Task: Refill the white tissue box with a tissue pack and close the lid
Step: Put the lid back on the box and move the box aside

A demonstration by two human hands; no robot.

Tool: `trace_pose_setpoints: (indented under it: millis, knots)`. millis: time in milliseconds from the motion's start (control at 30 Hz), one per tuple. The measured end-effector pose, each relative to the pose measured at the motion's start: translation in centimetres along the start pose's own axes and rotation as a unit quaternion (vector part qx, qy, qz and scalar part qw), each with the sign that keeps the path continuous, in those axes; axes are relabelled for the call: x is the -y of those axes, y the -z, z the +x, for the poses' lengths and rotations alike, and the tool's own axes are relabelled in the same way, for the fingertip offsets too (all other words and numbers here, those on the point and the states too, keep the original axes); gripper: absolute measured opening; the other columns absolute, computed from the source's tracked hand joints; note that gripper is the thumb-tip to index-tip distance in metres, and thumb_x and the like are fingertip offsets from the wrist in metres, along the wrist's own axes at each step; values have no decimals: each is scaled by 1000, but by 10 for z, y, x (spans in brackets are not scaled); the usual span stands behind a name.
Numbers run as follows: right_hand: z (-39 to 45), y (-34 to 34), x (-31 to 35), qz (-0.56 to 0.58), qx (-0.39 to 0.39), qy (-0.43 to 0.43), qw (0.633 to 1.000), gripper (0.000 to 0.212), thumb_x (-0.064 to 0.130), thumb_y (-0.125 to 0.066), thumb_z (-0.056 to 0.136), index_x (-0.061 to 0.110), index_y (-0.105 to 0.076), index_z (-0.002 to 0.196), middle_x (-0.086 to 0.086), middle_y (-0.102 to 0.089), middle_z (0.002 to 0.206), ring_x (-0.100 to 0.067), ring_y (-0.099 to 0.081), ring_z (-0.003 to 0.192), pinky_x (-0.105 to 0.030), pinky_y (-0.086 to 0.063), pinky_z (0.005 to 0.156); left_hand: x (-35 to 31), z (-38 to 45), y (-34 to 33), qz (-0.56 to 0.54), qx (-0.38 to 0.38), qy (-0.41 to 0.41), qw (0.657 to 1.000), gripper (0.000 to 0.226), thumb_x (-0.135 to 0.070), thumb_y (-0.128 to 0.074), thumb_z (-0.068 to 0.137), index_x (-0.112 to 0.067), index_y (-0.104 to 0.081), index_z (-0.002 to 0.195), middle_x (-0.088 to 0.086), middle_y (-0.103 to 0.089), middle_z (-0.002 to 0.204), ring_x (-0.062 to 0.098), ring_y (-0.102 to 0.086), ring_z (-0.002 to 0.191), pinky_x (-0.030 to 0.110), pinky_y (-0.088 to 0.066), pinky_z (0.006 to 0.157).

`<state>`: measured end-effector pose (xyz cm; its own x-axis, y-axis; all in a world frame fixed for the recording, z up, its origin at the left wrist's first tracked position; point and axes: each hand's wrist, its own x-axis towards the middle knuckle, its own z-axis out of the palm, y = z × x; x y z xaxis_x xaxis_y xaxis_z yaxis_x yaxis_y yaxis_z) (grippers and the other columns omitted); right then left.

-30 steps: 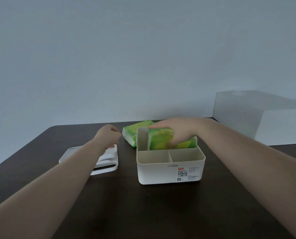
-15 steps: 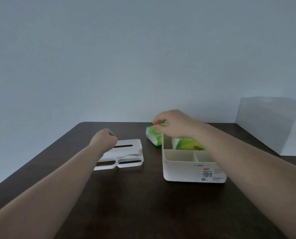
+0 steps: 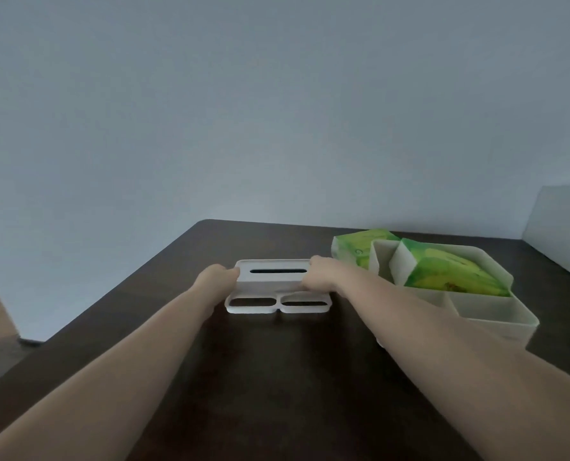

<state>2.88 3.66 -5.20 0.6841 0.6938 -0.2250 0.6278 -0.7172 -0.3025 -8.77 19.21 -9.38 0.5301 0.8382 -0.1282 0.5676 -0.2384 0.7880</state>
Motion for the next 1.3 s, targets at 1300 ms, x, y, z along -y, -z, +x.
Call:
trace_pose_setpoints:
  millis: [1300]
  knots:
    - [-93, 90, -199, 272, -236, -140, 922, 18, 18, -57, 86, 4, -56, 73, -6, -49, 66, -21, -49, 64, -29, -36, 56, -160, -112, -119, -126, -20, -147, 981, 22, -25, -62, 85, -16, -74, 101, 2, -71, 89, 21, -64, 80, 40, -58, 86]
